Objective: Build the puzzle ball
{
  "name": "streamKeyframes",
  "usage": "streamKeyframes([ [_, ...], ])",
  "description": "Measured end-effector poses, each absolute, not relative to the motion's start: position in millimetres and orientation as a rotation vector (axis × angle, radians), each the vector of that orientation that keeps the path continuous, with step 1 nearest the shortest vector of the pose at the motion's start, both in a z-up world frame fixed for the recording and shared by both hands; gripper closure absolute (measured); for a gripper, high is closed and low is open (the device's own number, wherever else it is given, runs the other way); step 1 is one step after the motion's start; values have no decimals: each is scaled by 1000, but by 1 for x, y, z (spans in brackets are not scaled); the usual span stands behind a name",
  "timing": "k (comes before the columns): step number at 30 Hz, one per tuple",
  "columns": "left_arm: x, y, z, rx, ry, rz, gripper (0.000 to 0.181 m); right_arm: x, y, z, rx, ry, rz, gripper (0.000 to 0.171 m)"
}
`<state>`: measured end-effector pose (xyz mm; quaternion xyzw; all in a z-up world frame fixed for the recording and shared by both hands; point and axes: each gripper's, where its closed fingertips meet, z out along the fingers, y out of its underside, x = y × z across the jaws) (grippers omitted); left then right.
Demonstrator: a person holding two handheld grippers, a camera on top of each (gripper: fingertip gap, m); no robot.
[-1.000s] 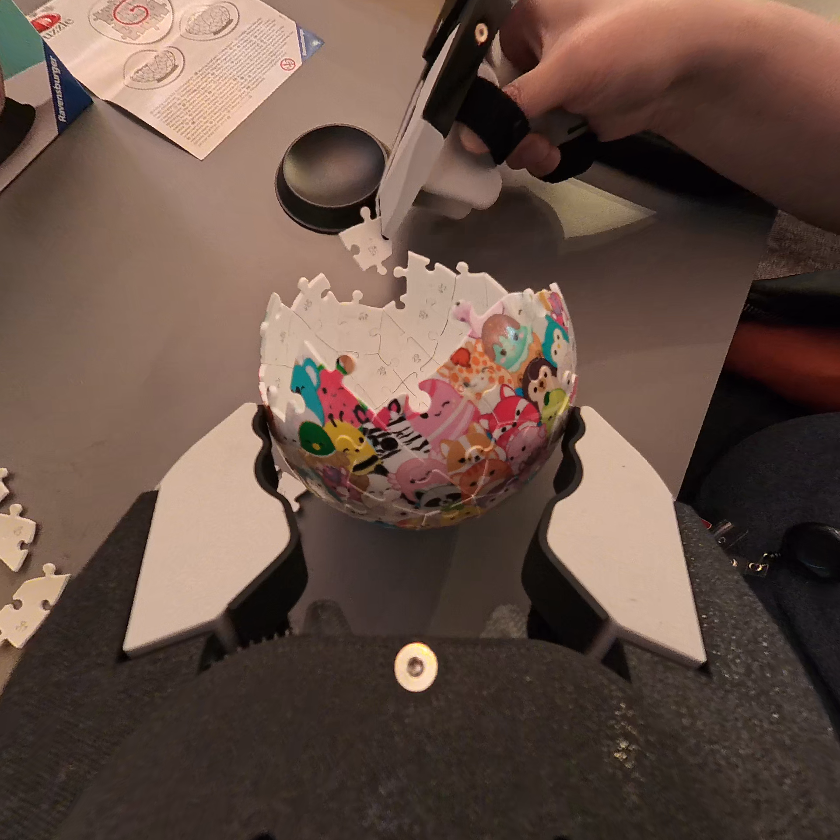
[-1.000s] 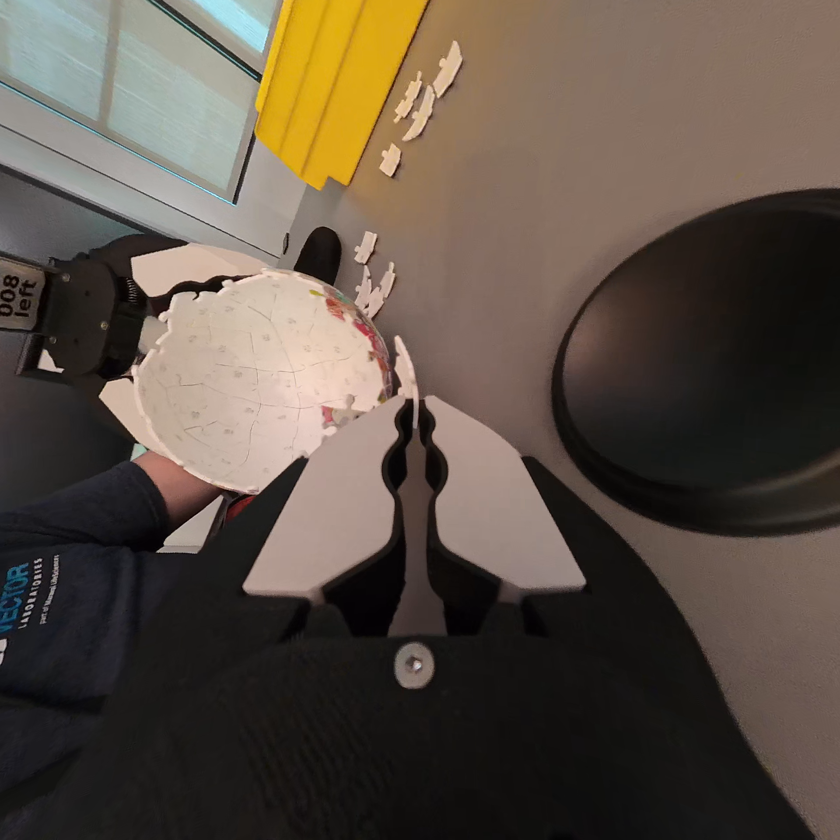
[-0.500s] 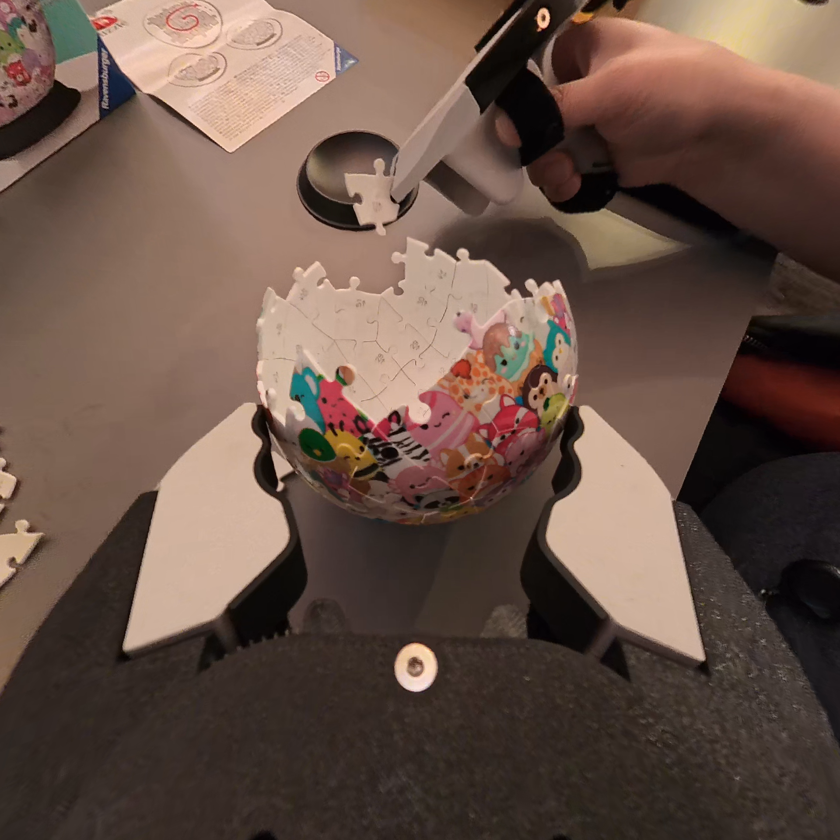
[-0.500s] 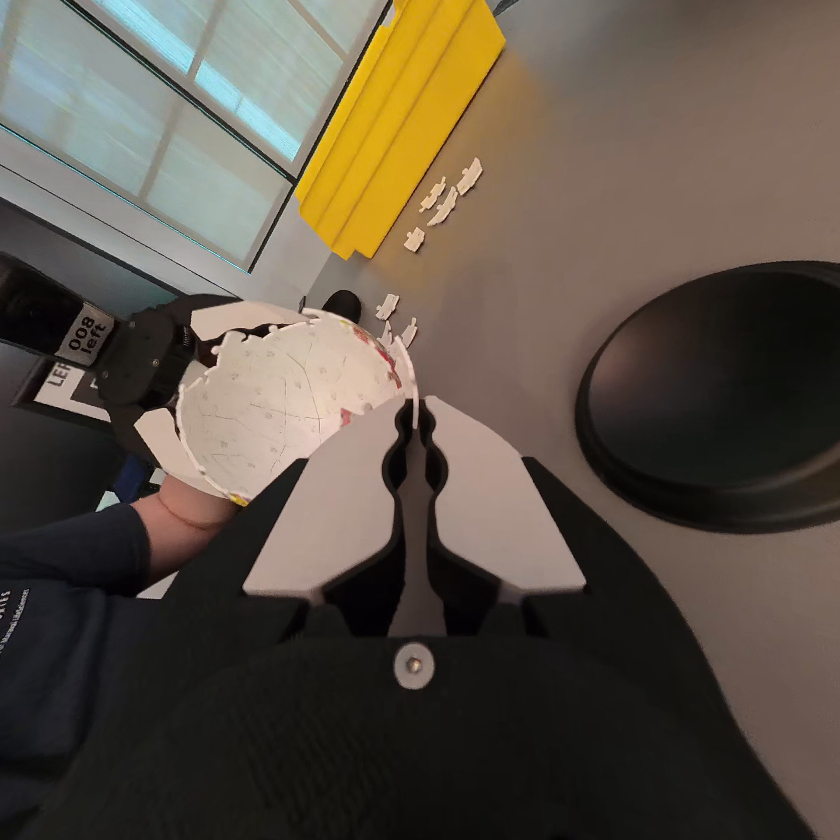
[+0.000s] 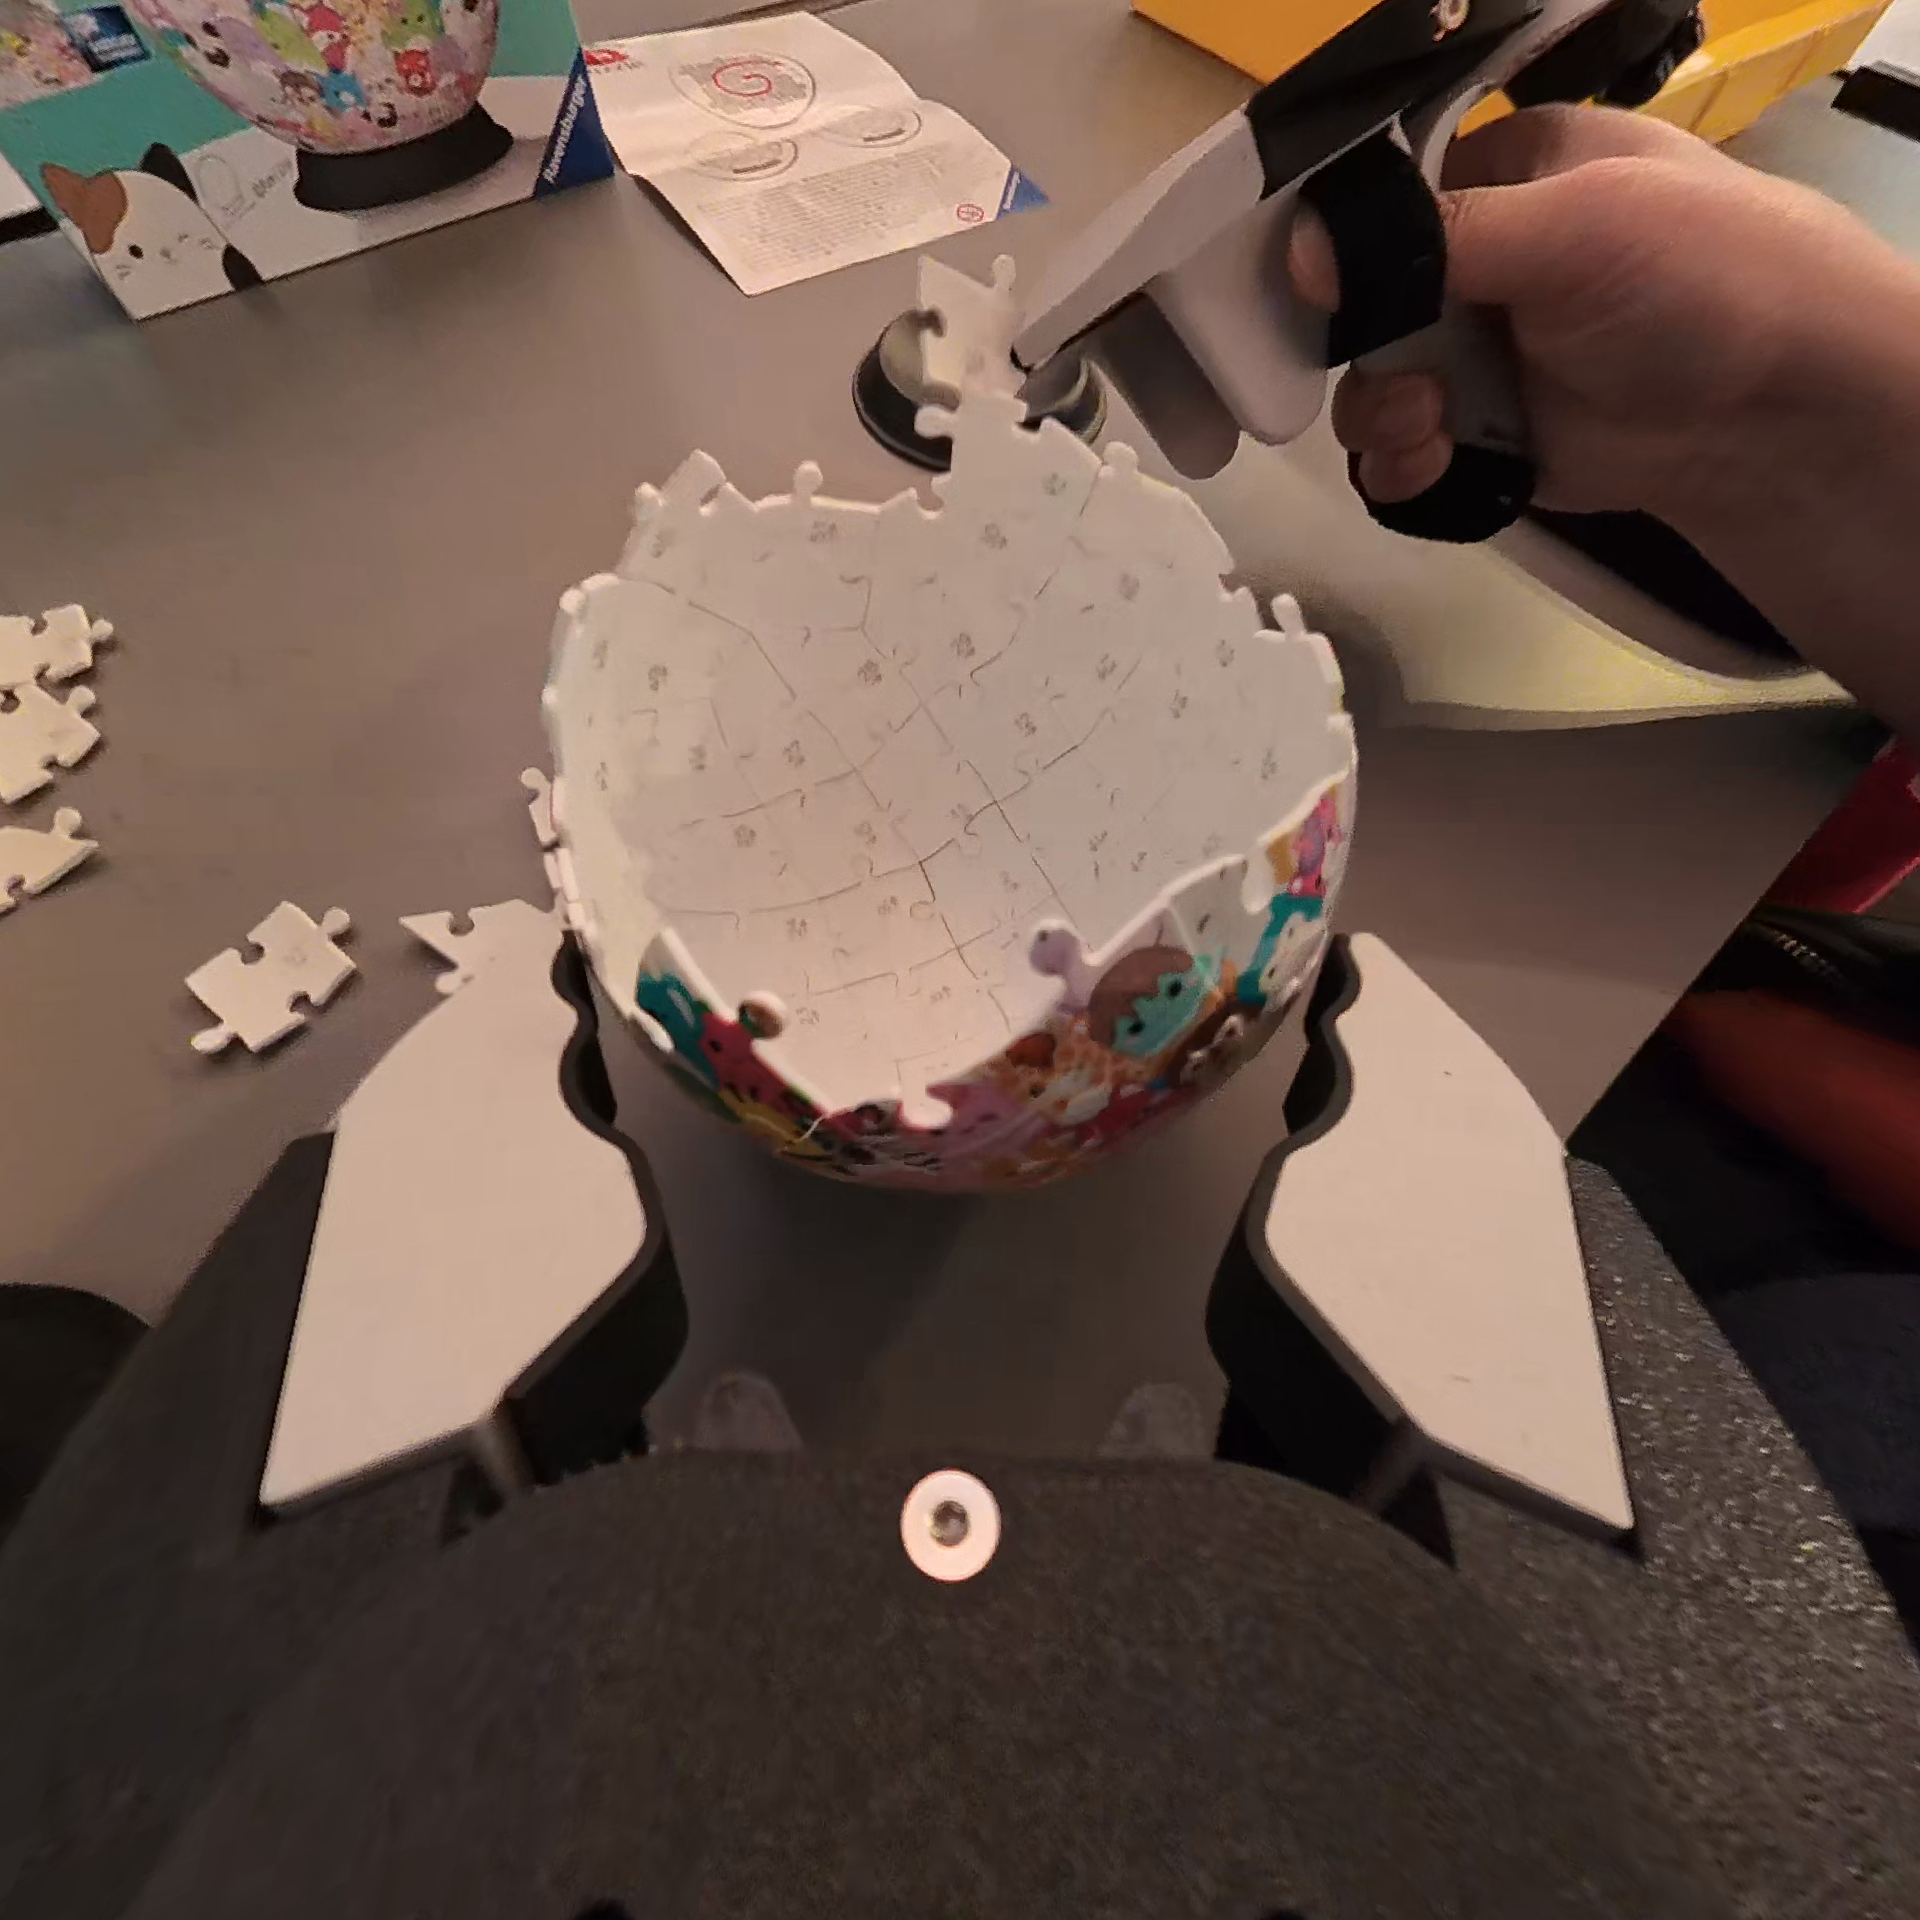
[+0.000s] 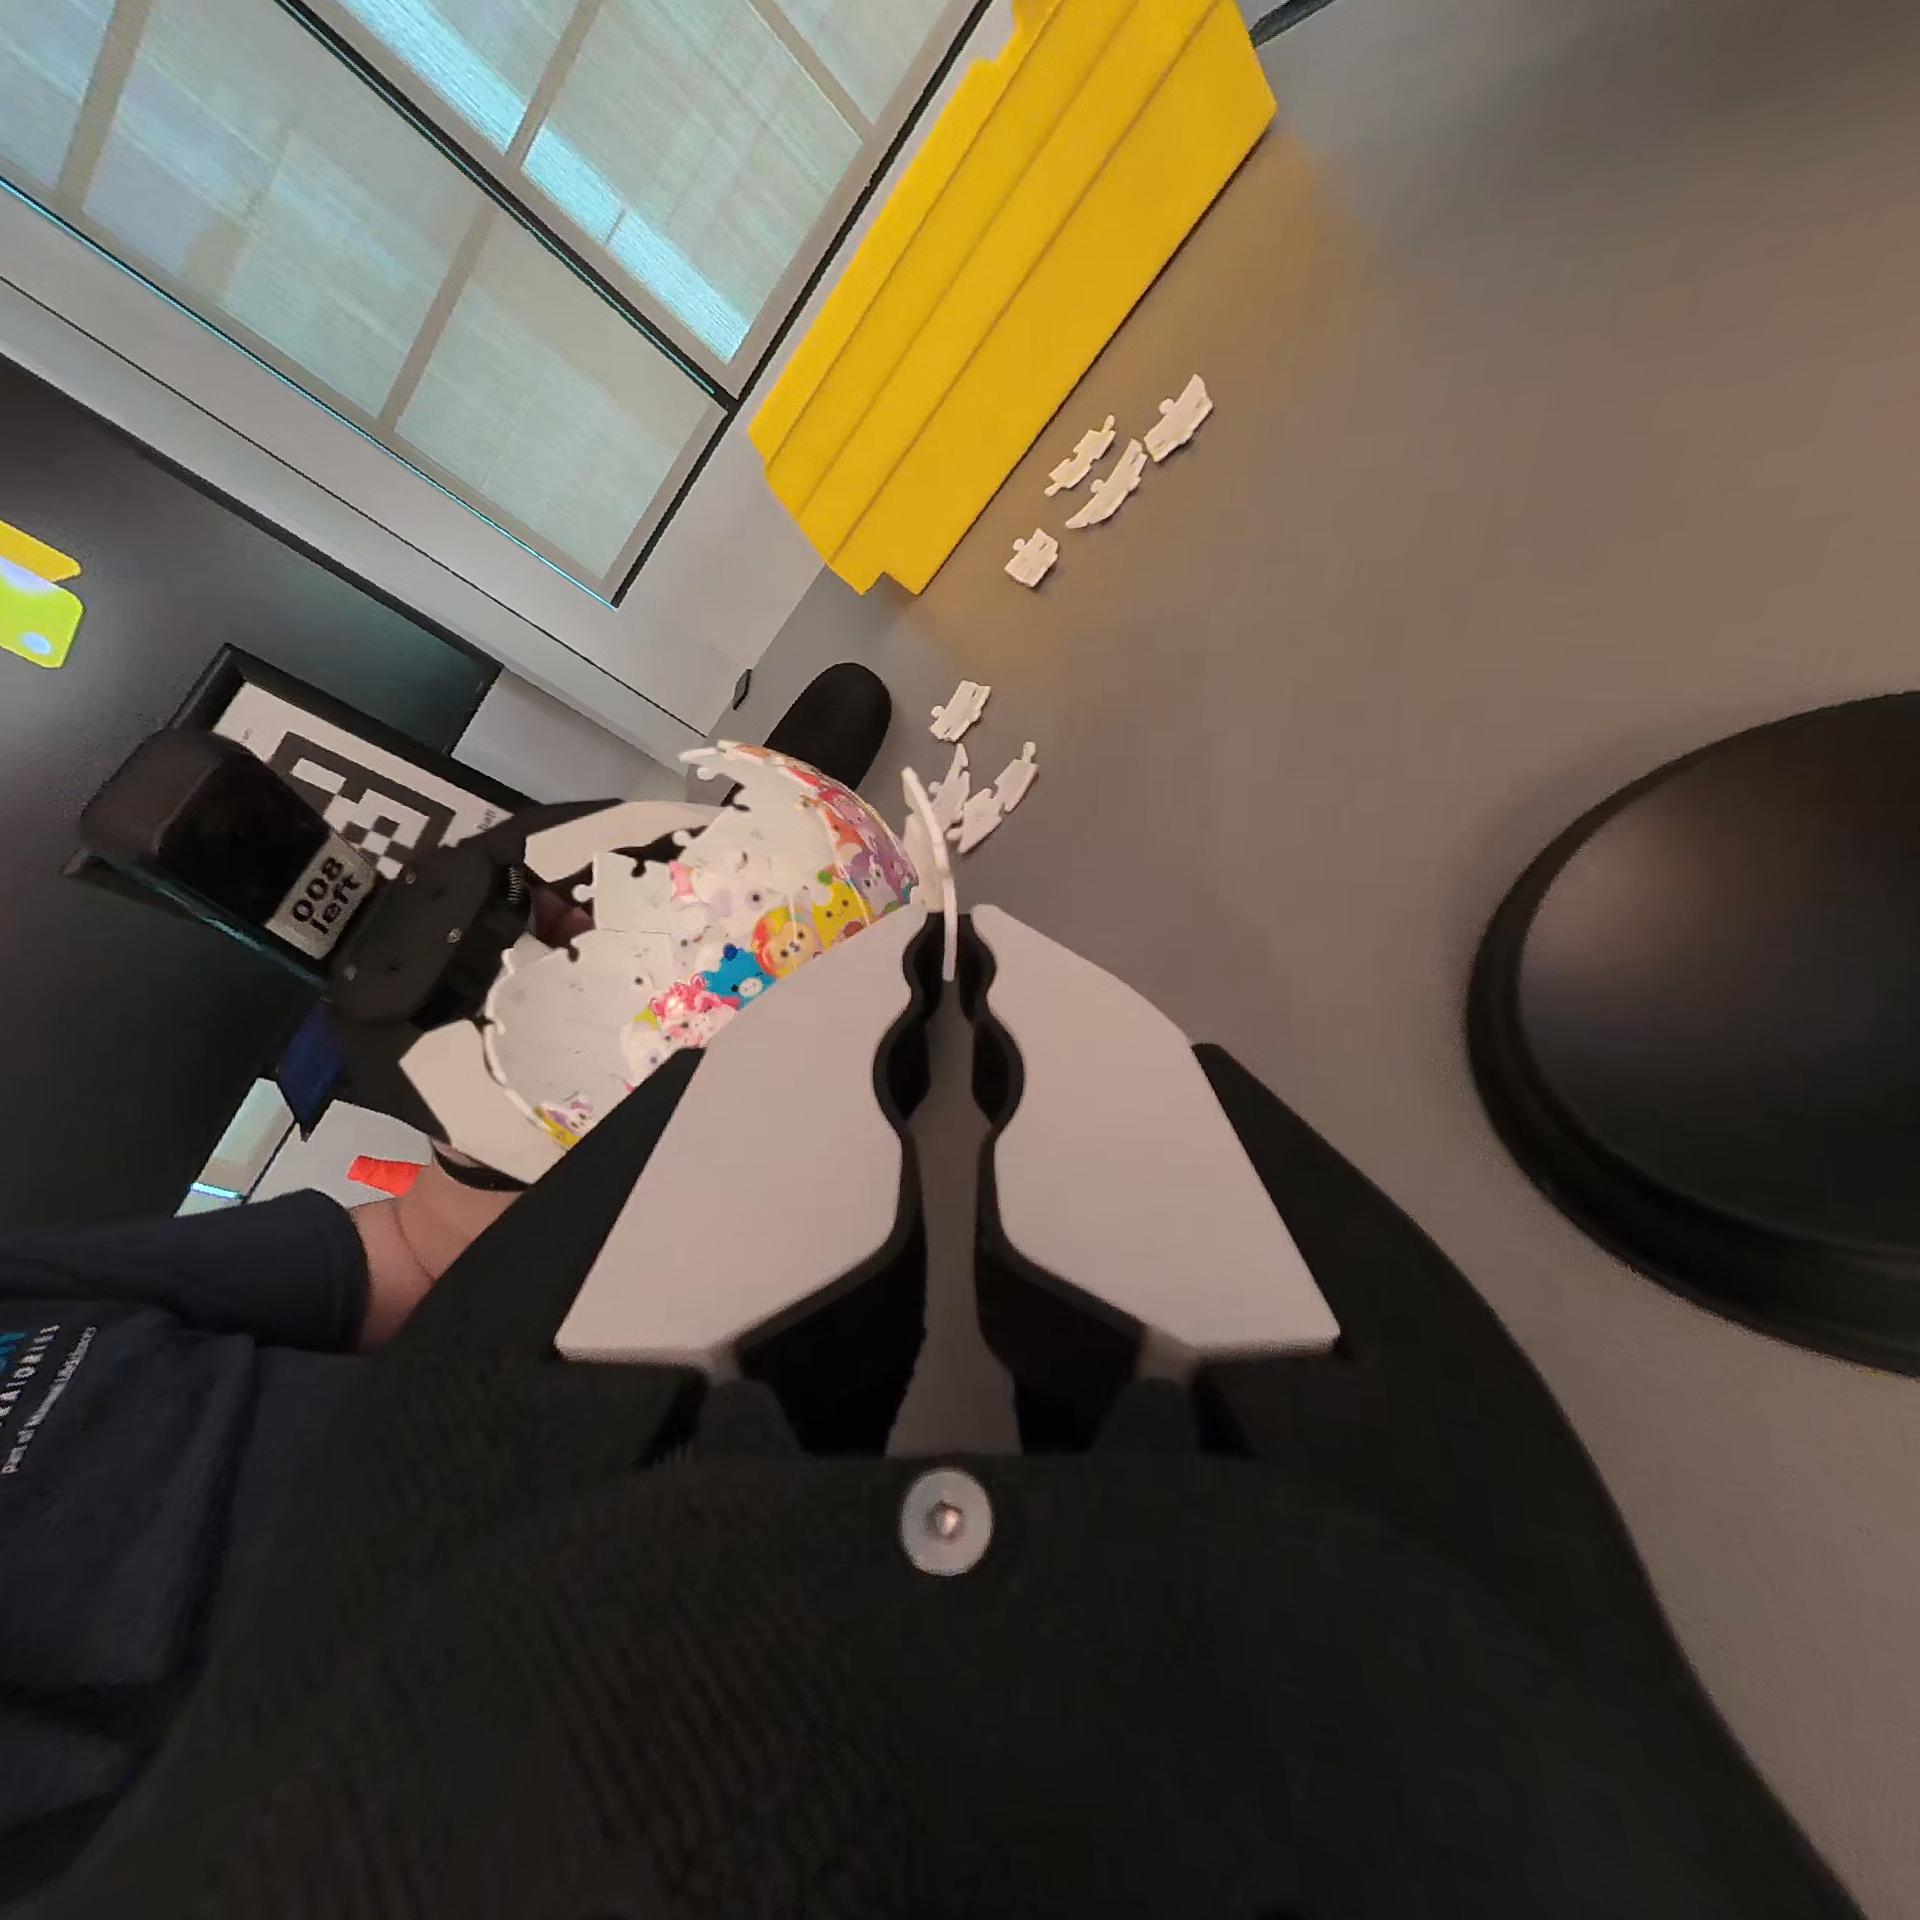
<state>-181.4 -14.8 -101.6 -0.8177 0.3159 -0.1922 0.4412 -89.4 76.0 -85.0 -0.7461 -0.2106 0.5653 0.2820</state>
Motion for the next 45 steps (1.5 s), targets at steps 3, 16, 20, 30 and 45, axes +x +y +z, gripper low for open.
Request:
streamKeyframes([
  [3, -186, -19, -106, -2025, 750, -462, 52, -91, 71, -80, -1979, -574, 1503, 168],
  [16, -197, -45, -113, -1960, 711, -487, 48, -93, 46, -59, -1909, -598, 1368, 168],
  [20, -215, -59, -80, -1882, 712, -459, 55, -89, 34, -26, -1780, -584, 1376, 168],
  [30, -180, -83, 90, -1508, 816, -773, 127, -146, -63, 107, -1168, -803, 1470, 168],
  [45, -155, -93, 104, -1381, 859, -982, 179, -161, -88, 108, -1100, -939, 1373, 168],
])
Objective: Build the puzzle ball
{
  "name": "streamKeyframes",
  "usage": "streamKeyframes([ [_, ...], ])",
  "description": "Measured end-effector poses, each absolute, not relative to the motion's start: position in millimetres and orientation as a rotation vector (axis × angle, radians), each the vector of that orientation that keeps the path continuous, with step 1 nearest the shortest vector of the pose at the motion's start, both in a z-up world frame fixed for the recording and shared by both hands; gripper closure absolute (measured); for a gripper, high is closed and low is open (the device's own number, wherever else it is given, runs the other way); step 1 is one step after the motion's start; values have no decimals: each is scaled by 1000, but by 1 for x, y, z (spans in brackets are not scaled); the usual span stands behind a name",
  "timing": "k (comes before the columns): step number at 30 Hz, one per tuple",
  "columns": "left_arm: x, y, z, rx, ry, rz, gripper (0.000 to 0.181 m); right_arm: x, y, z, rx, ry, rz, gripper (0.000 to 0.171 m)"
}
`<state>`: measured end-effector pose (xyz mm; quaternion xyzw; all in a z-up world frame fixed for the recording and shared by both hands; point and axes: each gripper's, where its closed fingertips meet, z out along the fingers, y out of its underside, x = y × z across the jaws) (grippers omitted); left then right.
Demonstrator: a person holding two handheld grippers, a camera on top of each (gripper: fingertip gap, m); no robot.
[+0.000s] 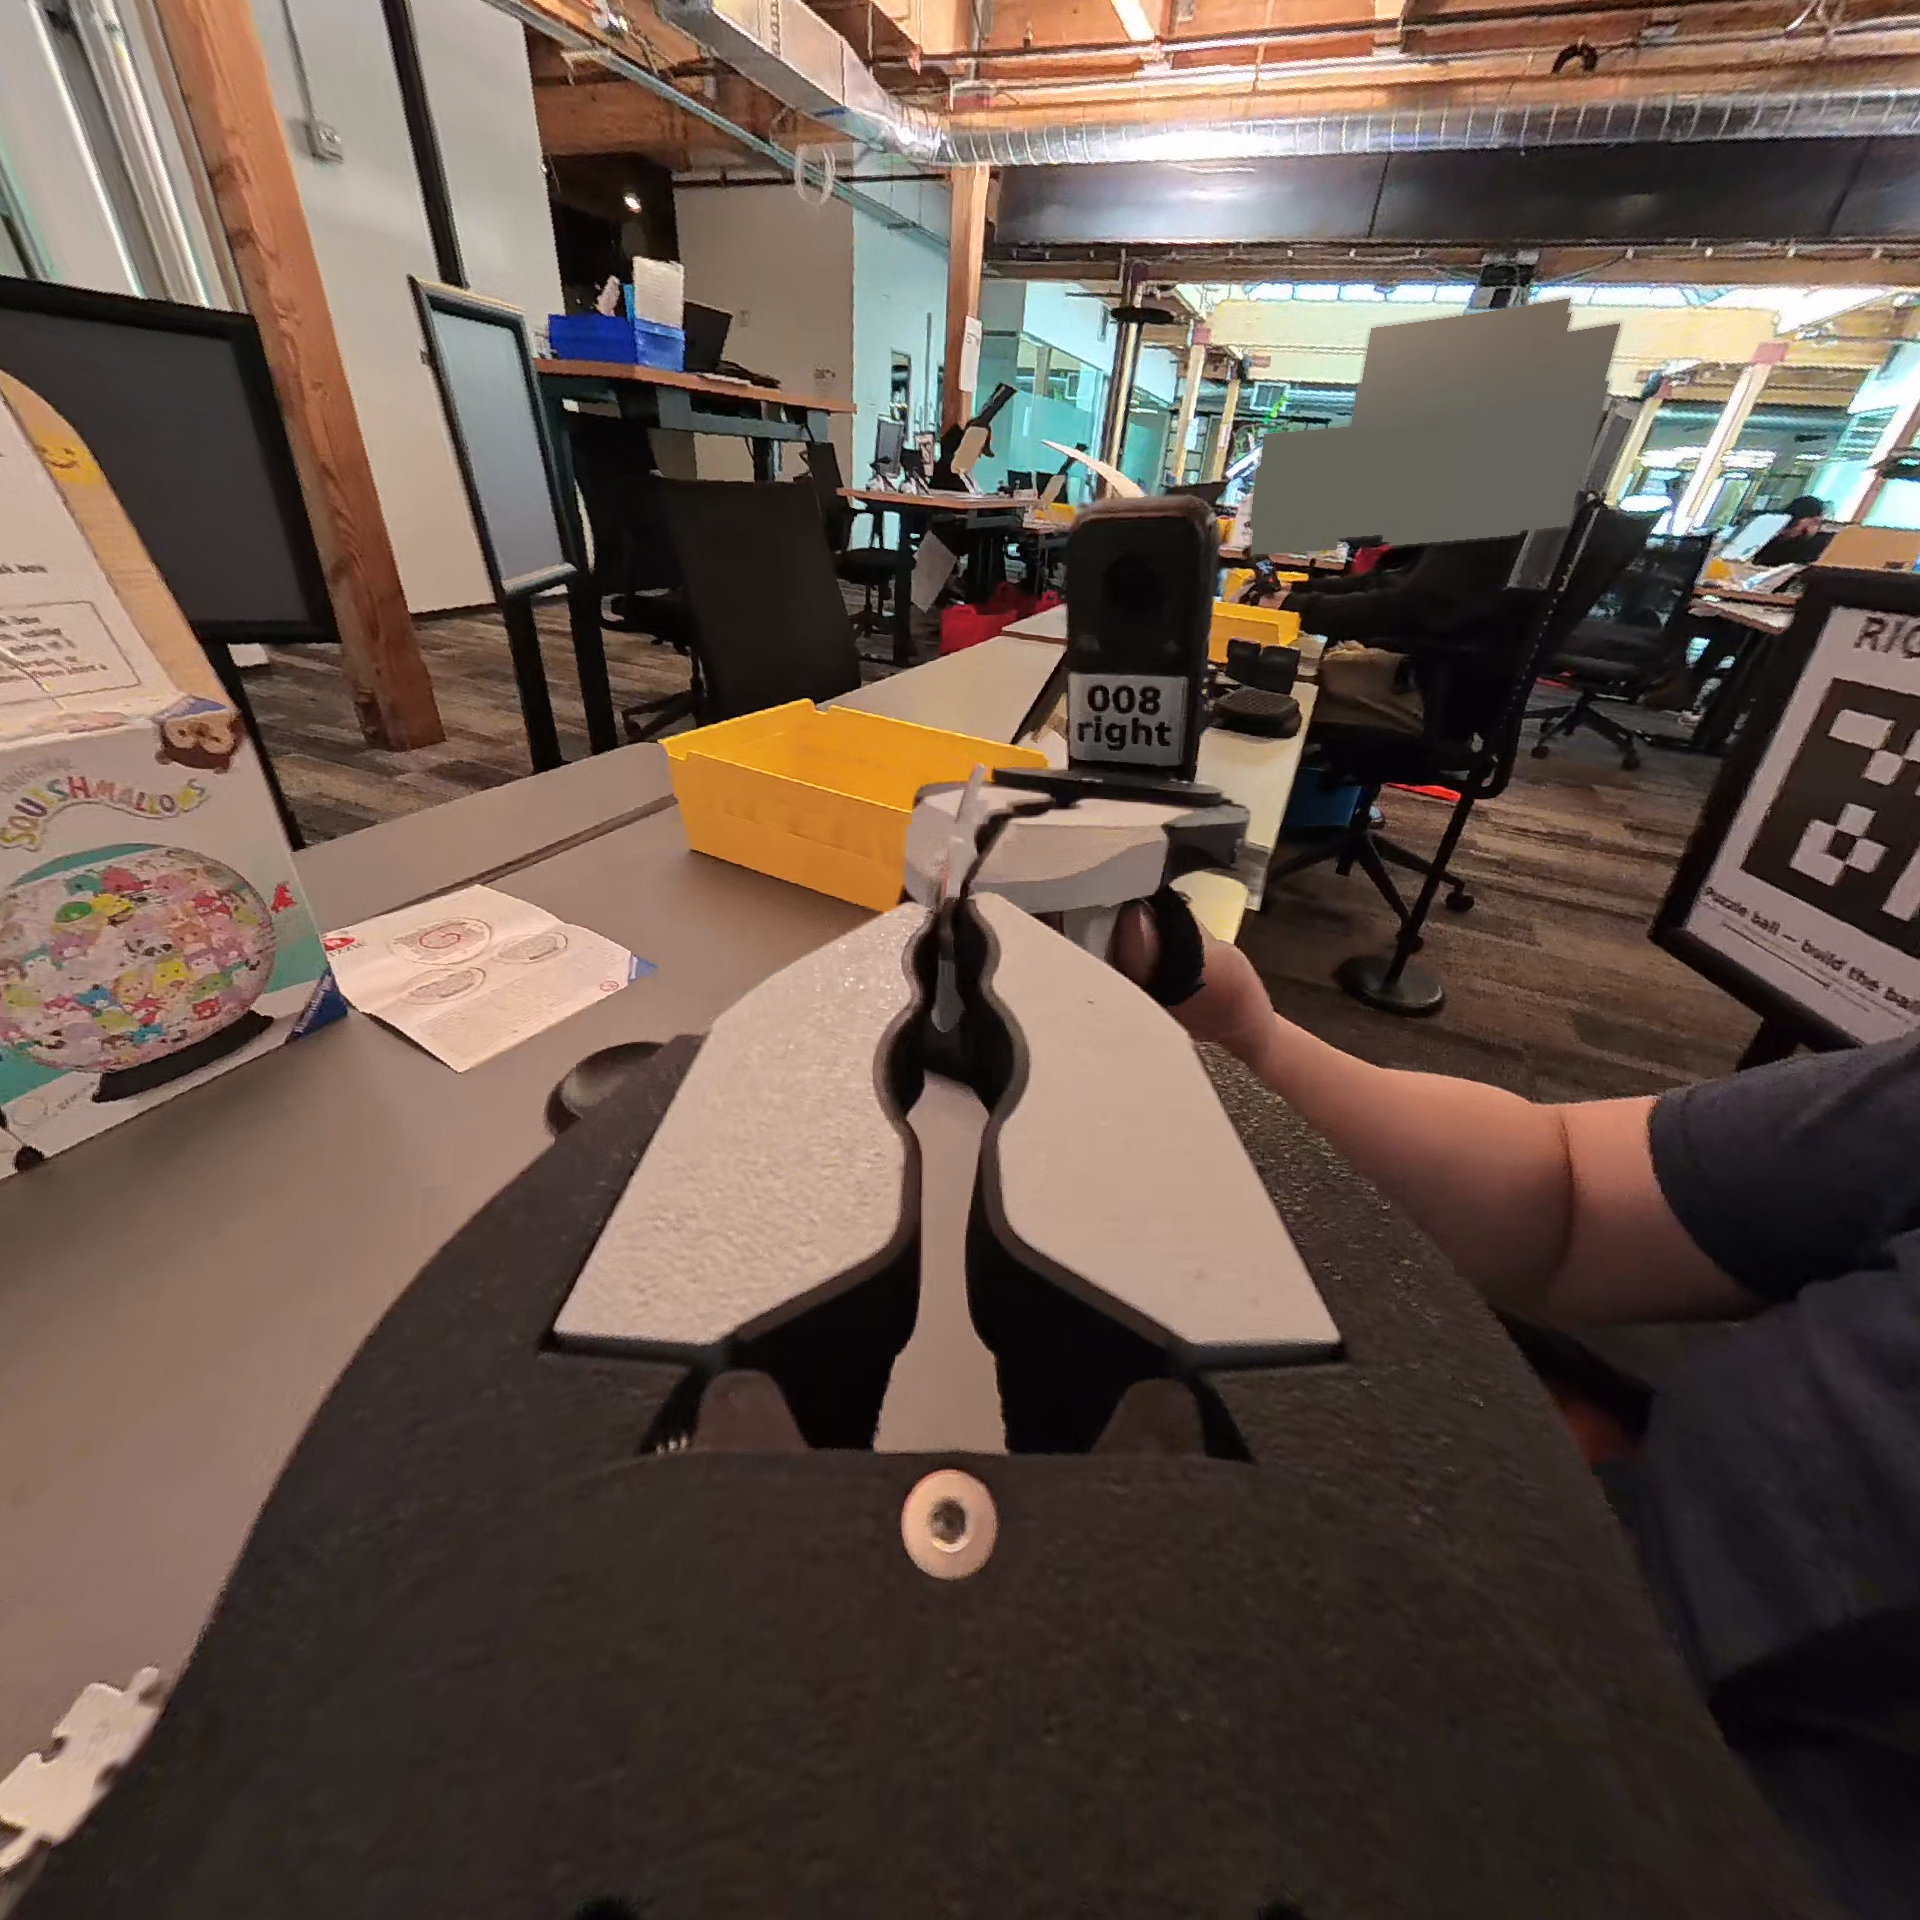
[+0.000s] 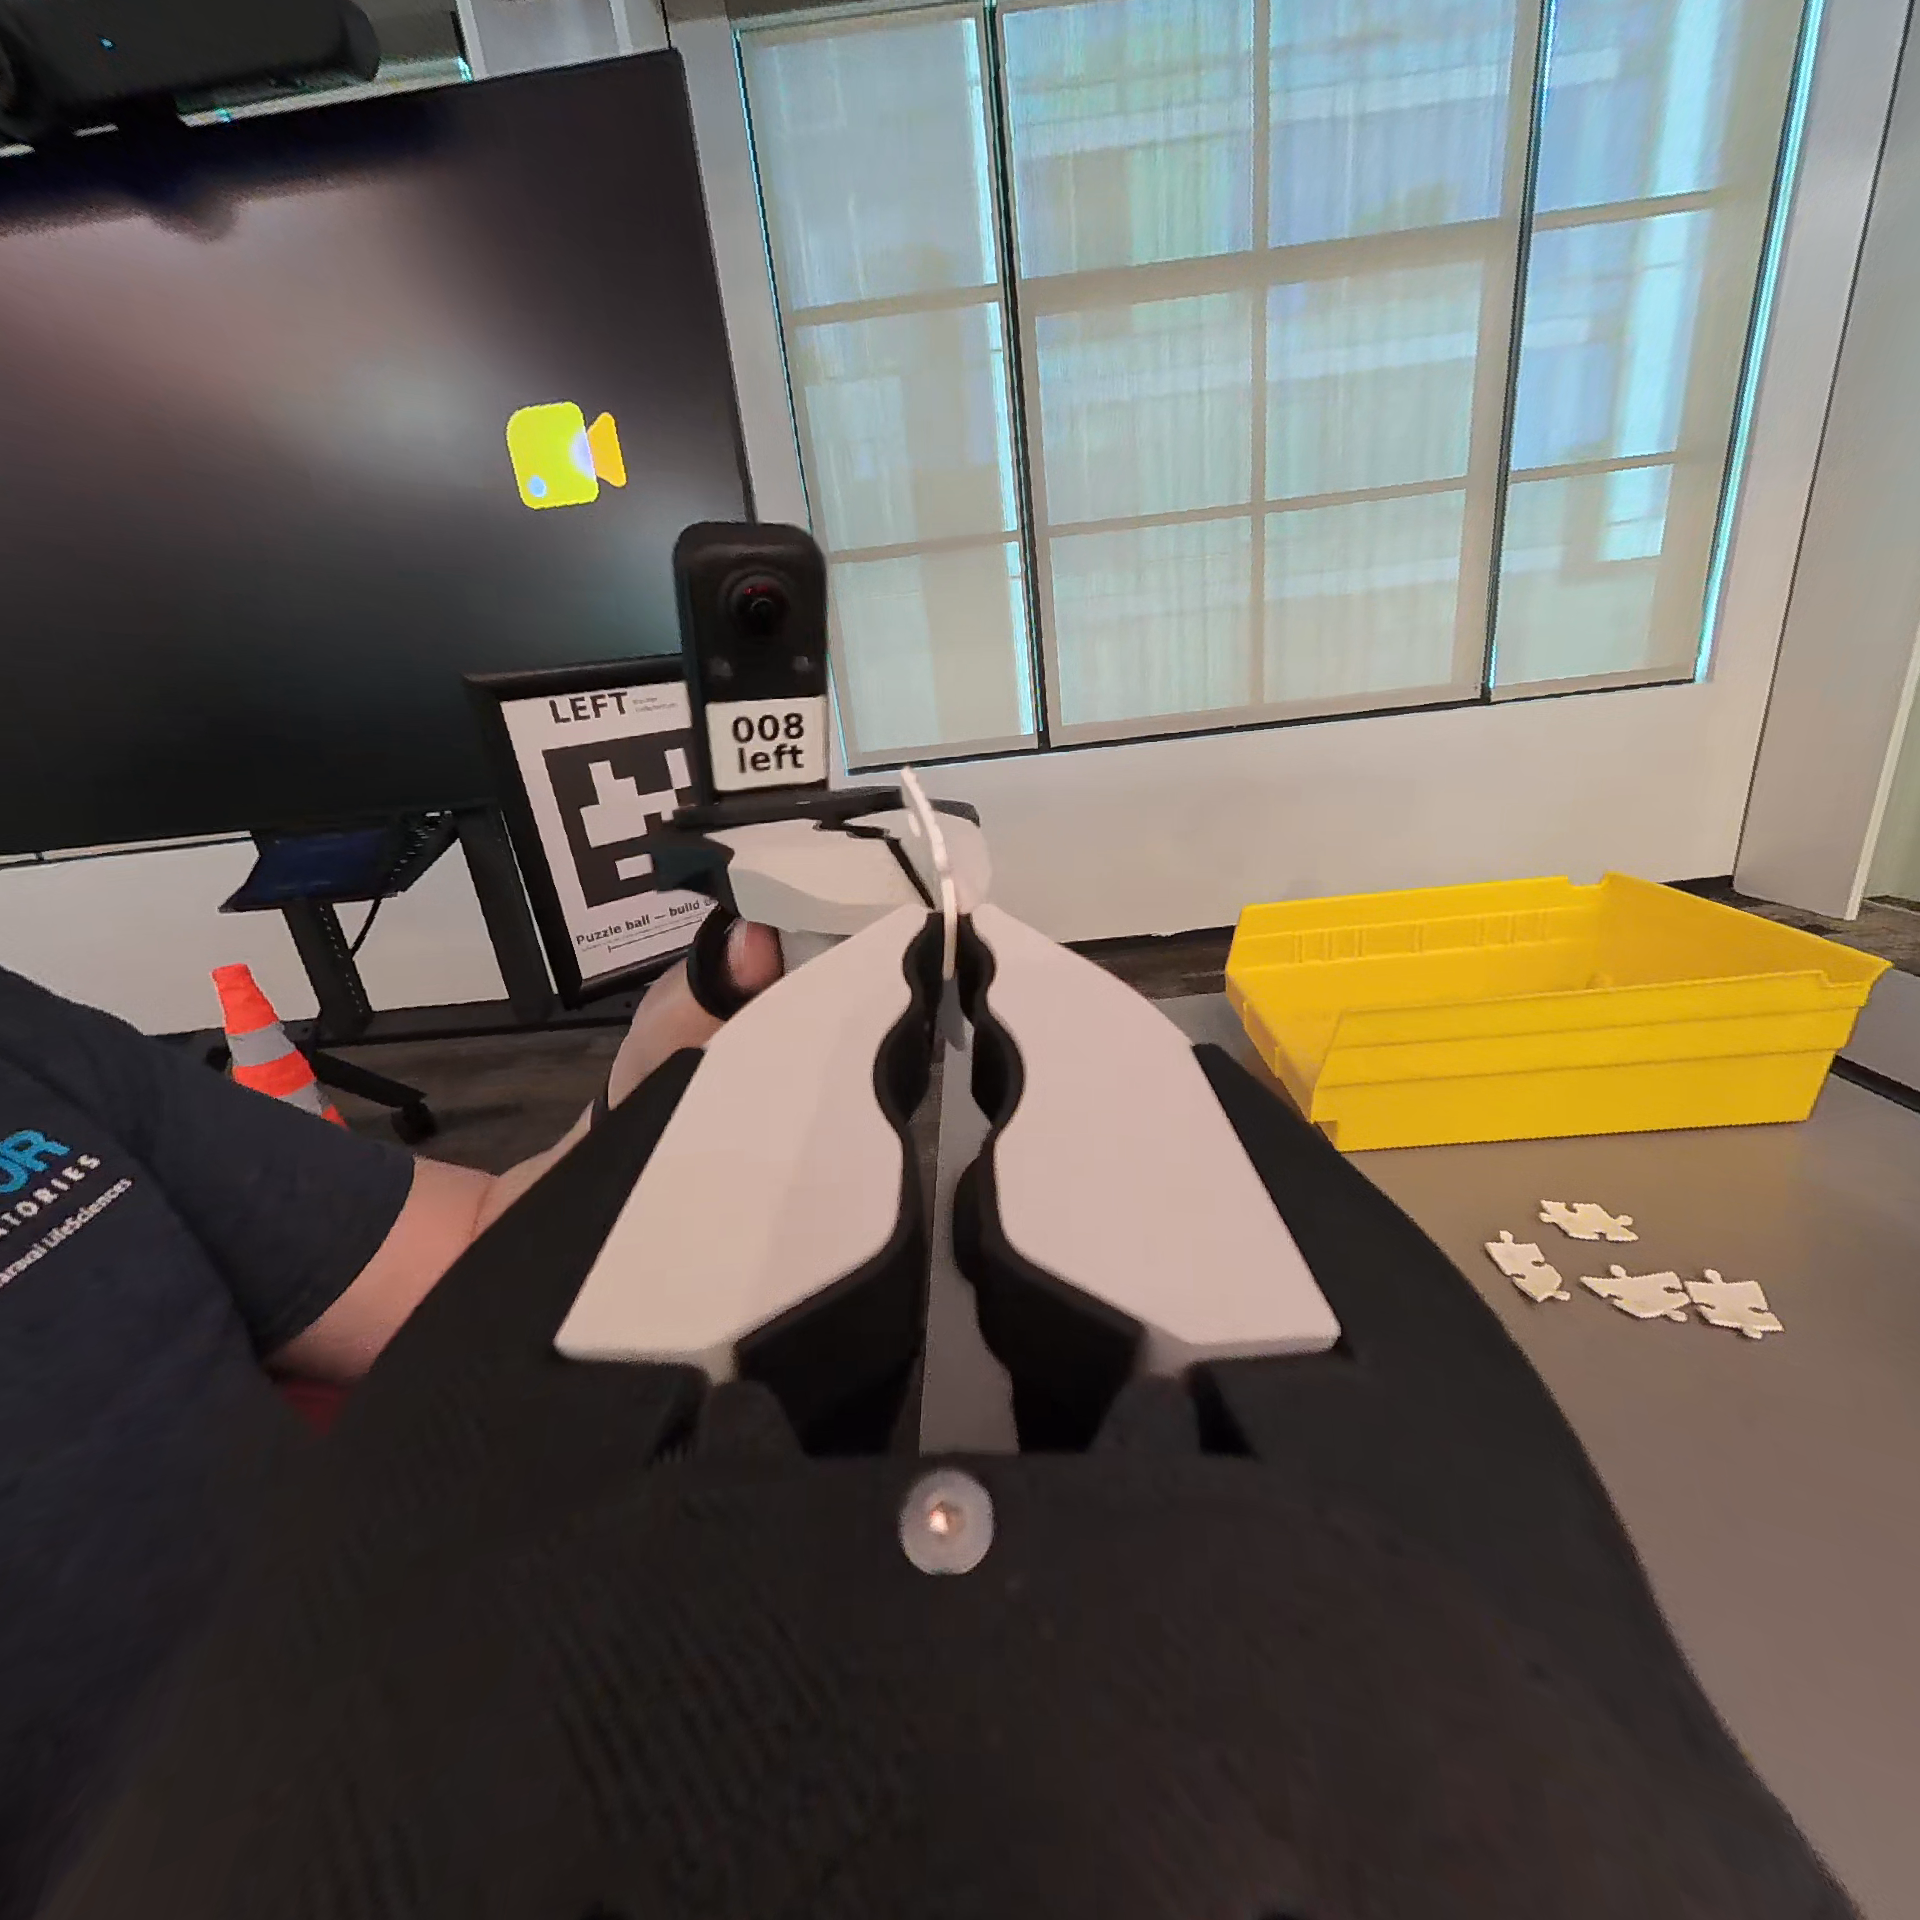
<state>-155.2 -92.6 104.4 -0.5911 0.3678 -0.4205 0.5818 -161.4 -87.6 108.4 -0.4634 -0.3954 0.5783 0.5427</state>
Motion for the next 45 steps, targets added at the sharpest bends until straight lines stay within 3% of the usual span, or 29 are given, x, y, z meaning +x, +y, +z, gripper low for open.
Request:
streamKeyframes([
  [2, -155, -93, 100, -1413, 877, -1020, 179, -160, -88, 104, -1105, -971, 1384, 166],
  [3, -157, -91, 97, -1440, 887, -1019, 180, -156, -87, 105, -1104, -984, 1368, 153],
  [4, -159, -88, 93, -1475, 903, -1004, 180, -151, -85, 109, -1095, -1003, 1335, 151],
  [11, -165, -72, 70, -1681, 1066, -857, 179, -162, -71, 91, -1394, -1513, 934, 151],
  [14, -163, -72, 68, -1694, 1090, -851, 179, -168, -62, 78, -1479, -1591, 837, 153],
  [17, -162, -72, 64, -1696, 1110, -844, 179, -171, -69, 66, -1513, -1679, 863, 168],
  [20, -165, -73, 60, -1679, 1138, -826, 179, -173, -69, 61, -1520, -1673, 879, 168],
  [25, -217, -71, 25, -1729, 1040, -613, 99, -167, -48, 46, -1613, -1585, 916, 168],
  [32, -220, -71, -83, -1883, 816, -321, 55, -160, -7, 11, -1741, -1509, 963, 168],
  [37, -195, -47, -91, -1827, 731, -212, 45, -169, 10, 0, -1770, -1489, 981, 168],
  [45, -177, -24, -108, -1829, 785, -172, 47, -159, 28, -8, -1808, -1450, 998, 168],
])
